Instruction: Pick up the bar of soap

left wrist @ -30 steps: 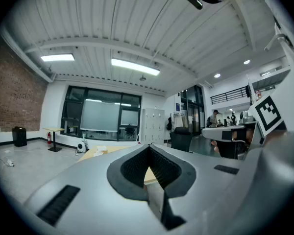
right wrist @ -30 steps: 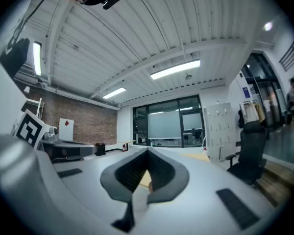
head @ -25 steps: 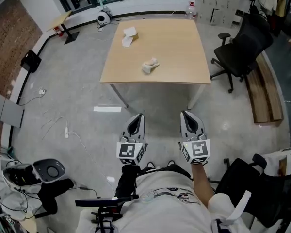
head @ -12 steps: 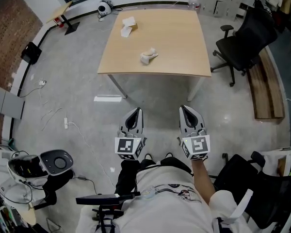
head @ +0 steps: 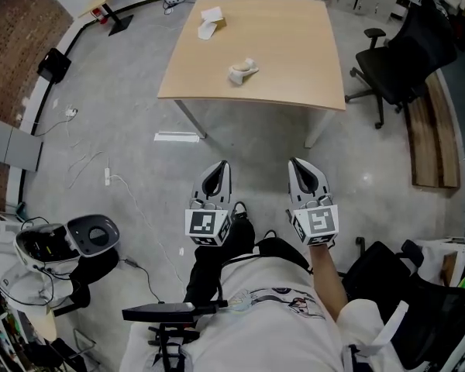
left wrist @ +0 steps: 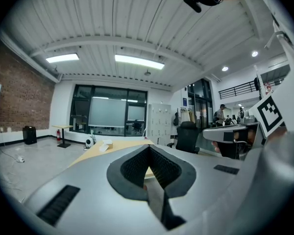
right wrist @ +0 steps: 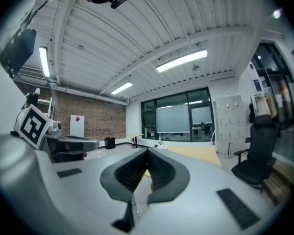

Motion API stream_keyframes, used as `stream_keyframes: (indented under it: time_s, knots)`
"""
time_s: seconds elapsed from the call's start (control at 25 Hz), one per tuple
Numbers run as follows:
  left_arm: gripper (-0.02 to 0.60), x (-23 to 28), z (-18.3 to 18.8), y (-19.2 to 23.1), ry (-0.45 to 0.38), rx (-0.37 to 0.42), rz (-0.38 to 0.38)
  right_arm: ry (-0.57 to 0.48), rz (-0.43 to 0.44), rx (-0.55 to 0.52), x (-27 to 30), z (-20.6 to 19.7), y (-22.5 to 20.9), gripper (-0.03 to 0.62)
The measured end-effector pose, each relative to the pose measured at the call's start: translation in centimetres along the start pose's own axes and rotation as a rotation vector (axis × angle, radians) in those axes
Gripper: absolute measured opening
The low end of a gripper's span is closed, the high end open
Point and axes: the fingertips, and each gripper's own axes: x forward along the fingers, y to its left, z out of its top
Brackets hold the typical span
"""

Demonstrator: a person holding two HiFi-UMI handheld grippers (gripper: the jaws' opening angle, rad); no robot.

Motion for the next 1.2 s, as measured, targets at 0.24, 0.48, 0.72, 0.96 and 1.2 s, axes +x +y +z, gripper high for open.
stream_keyframes:
  time_s: [0.24, 0.48, 0.72, 0.96, 1.2]
  knots:
    - [0.005, 2.6, -1.3, 2.7, 0.022, -0.025, 0.026, 0.028, 0.005, 0.003, 3.4, -1.4, -1.1, 0.003]
    - [0.005, 9.5, -0.6, 6.1, 0.006, -0.021, -0.003, 0.014, 0.001, -0.015, 10.0, -0.5, -3.3, 0.003]
    - [0.005, 16.4, 0.8, 10.4, 0.006, -0.03, -0.031, 0.04, 0.002, -0.028, 17.8, 0.6, -5.1, 0.003]
    - [0.005, 21.5, 1.3, 14.4, 0.03, -0.045, -0.06, 0.079, -0.015, -0.026, 24.4, 1.0, -6.7, 0.003]
    - [0.005, 25.3, 1.1, 17.7, 0.057, -0.046, -0.094, 0.129, 0.001, -0.045, 29.9, 0.4, -6.9, 0.003]
